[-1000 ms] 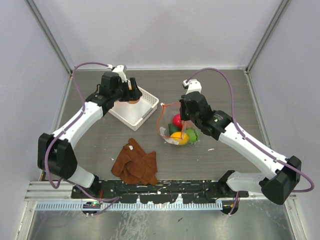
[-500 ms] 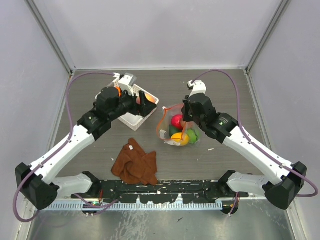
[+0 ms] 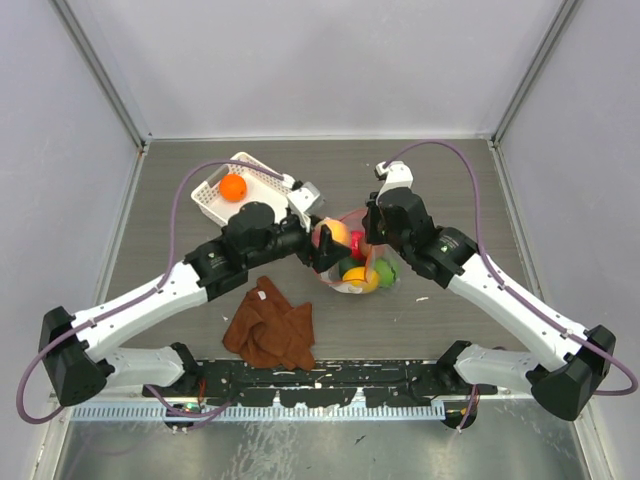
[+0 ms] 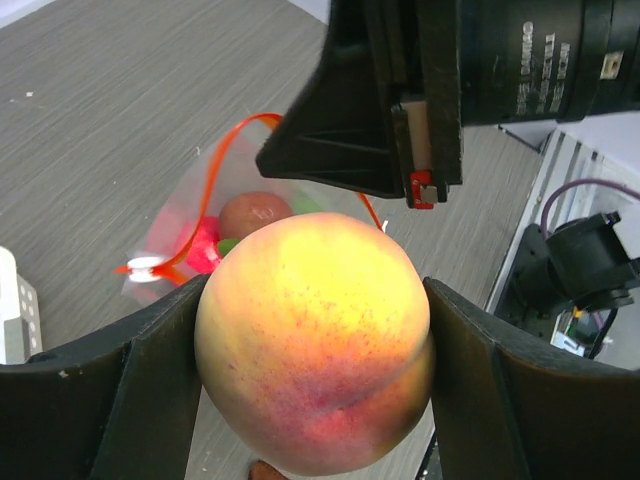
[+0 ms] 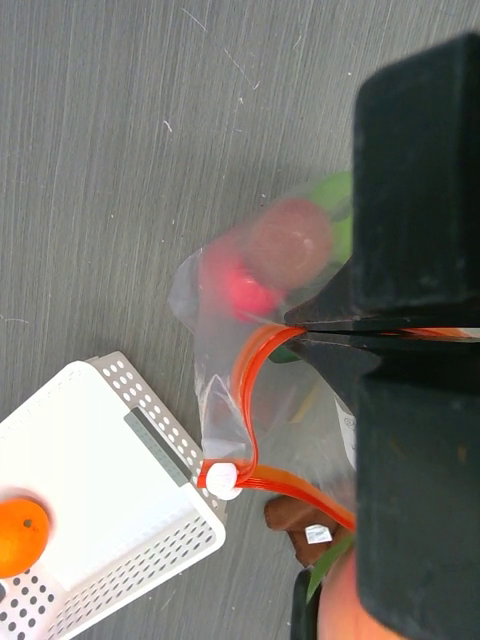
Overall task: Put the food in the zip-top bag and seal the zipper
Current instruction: Place the fake fruit in the zipper food storage bag.
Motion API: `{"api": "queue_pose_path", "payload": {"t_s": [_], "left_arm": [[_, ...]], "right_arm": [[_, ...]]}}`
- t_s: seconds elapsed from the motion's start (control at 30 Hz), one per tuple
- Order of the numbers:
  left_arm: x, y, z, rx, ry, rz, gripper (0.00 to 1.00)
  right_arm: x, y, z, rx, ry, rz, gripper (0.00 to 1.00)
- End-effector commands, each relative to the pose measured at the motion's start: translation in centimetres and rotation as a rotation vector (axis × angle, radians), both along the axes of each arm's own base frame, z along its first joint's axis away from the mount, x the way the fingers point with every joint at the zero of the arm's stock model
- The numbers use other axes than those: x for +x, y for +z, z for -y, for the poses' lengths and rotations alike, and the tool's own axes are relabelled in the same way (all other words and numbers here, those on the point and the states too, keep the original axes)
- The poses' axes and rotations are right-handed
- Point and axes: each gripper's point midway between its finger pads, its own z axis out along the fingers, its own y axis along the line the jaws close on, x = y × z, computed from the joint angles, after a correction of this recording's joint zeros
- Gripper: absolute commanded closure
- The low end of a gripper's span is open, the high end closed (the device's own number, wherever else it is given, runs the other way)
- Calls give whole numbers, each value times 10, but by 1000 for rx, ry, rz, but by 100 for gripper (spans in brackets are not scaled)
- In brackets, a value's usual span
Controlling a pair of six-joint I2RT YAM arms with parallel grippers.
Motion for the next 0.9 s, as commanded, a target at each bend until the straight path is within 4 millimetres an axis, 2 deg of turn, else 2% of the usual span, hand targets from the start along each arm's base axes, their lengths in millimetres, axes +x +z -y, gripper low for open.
{"api": "queue_pose_path", "payload": {"t_s": [0.0,0.13,0.23,0.4,0.63,0.87], "left_arm": [[3,17,20,-20,-26,121,54],[13,-2,34,28,-6,103,52],[19,-7,40,36,13,98,48],[27,-13,44,46,38,80,35],[28,-16,46,52,50,69,7],[27,-12,42,51,66,47,1]], "right_arm": [[-1,23,0,67,-5,58,100],[-2,25,0,70,0,62,99],[-2,25,0,69,2,62,100],[-1,25,-1,68,7,62,100],[0,23,-2,66,8,61,100],[0,21,-3,67,12,58,100]]}}
